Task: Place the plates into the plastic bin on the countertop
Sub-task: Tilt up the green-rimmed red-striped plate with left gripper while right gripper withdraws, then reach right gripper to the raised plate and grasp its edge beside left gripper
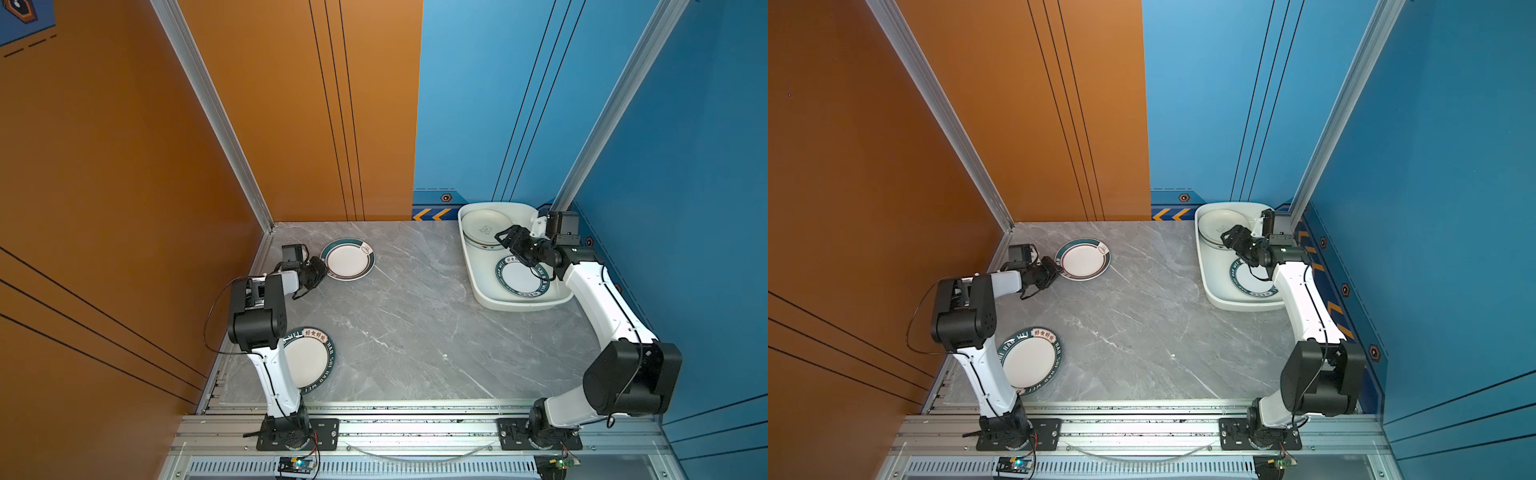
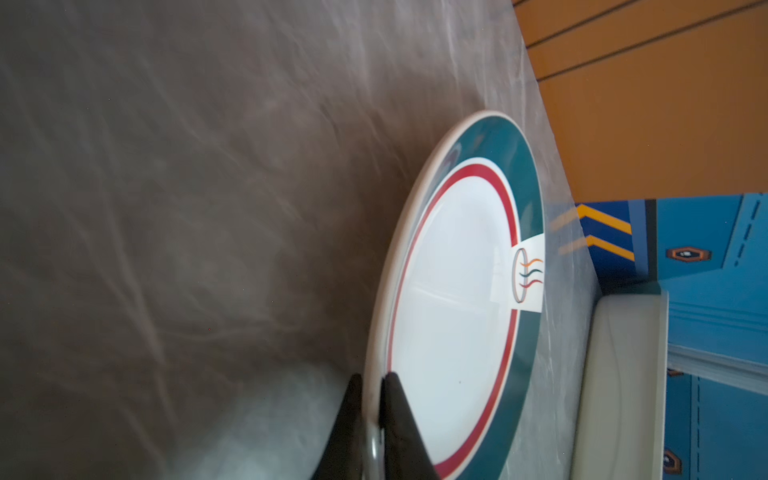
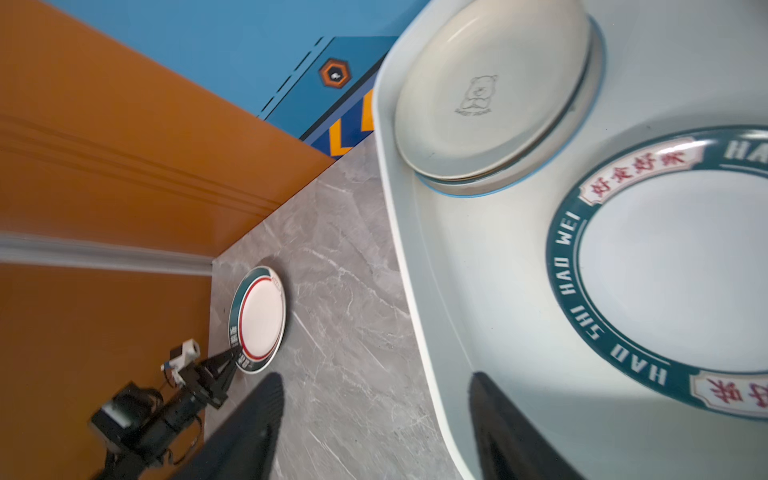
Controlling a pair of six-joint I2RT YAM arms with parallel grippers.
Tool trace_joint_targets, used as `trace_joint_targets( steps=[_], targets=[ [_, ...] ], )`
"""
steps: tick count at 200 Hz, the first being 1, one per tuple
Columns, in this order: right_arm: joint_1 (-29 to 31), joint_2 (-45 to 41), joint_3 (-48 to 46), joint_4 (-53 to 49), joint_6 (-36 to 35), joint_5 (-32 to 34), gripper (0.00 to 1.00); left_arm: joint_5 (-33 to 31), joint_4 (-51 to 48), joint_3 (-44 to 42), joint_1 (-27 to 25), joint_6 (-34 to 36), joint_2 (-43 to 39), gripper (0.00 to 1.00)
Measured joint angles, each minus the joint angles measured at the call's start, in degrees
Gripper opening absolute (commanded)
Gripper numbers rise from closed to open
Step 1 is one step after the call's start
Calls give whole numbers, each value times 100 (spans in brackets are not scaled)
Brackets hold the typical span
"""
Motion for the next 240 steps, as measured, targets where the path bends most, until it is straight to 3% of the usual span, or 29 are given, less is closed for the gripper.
trace_joint_targets(
  steps=[40, 122, 191, 240],
  targets=[
    [691, 4, -162, 63, -17, -562, 84, 184, -337, -413, -369, 22, -872, 0],
    [1967, 723, -710, 990, 262, -944, 86, 378, -1038, -573, -789, 22, -2826, 0],
    [2380, 1078, -625, 1987, 730, -1261, 85, 382, -1340, -608, -1357, -2, -3126, 0],
    [2391, 1451, -584, 2465, 1016, -1443, 76, 433, -1320, -608, -1696, -138, -3126, 0]
  ],
)
